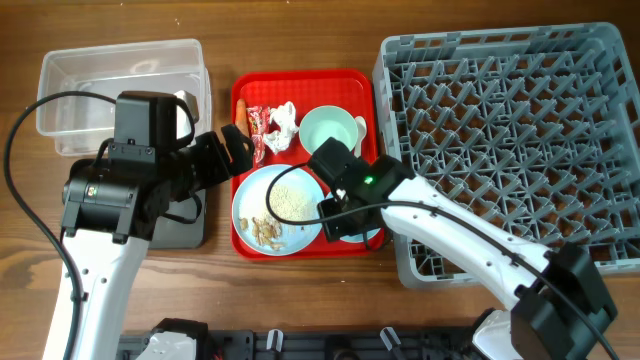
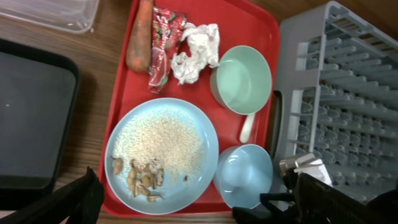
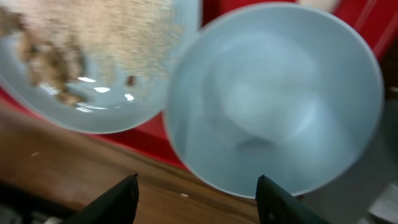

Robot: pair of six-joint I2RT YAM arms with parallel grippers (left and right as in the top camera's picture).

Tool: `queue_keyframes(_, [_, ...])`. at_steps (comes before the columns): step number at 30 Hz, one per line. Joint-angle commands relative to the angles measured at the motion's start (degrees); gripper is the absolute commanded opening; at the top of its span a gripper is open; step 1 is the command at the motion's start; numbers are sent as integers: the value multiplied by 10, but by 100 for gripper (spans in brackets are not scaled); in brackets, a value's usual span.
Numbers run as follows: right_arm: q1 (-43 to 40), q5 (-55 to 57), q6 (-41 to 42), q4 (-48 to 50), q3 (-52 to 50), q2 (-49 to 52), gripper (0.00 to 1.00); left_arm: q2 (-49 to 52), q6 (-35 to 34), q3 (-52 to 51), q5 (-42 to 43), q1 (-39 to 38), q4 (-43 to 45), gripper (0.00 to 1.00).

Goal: Sort waste into correct bins and load items into the dishwasher rack
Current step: 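Grasp the light-blue bowl on the tray with the right gripper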

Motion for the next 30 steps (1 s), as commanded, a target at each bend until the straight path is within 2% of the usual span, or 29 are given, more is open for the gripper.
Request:
queue_keyframes(1, [-23, 115, 26, 34, 0, 3, 66, 0, -6, 3, -34, -1, -3, 100])
queue_keyframes(6, [-79, 102, -181, 146, 0, 5, 68, 0, -5, 3, -34, -1, -2, 100])
queue_keyframes(10, [-114, 82, -259, 154, 0, 28, 68, 0, -5, 3, -34, -1, -3, 100])
queue_keyframes(13, [-123, -16, -359, 153, 0, 64, 70, 0, -5, 3, -34, -1, -5, 100])
queue_keyframes(15, [-123, -49, -361, 151, 0, 83, 70, 0, -5, 3, -34, -1, -5, 100])
queue_keyframes(17, [-123, -57, -359, 149, 0, 103, 61, 0, -5, 3, -34, -1, -5, 100])
queue_keyframes(19, [-123, -57, -359, 146, 0, 120, 59, 0, -5, 3, -34, -1, -5, 100])
queue_keyframes(21, [-123, -56, -357, 138, 0, 134, 41, 0, -5, 3, -34, -1, -5, 100])
queue_keyframes(22, [-123, -56, -355, 135, 0, 134, 37, 0, -5, 3, -34, -1, -5, 100])
queue_keyframes(23, [-123, -47, -347, 134, 0, 134, 27, 0, -5, 3, -34, -1, -5, 100])
queue_keyframes(25, [-123, -6, -323, 129, 1, 130, 20, 0, -5, 3, -34, -1, -5, 100])
queue_keyframes(27, [-123, 31, -307, 114, 1, 116, 8, 0, -5, 3, -34, -1, -5, 100])
queue_keyframes(28, [-123, 32, -306, 105, 1, 103, 4, 0, -5, 3, -34, -1, -5, 100])
queue_keyframes(30, [-123, 32, -297, 97, 3, 75, 4, 0, -5, 3, -34, -1, -5, 100])
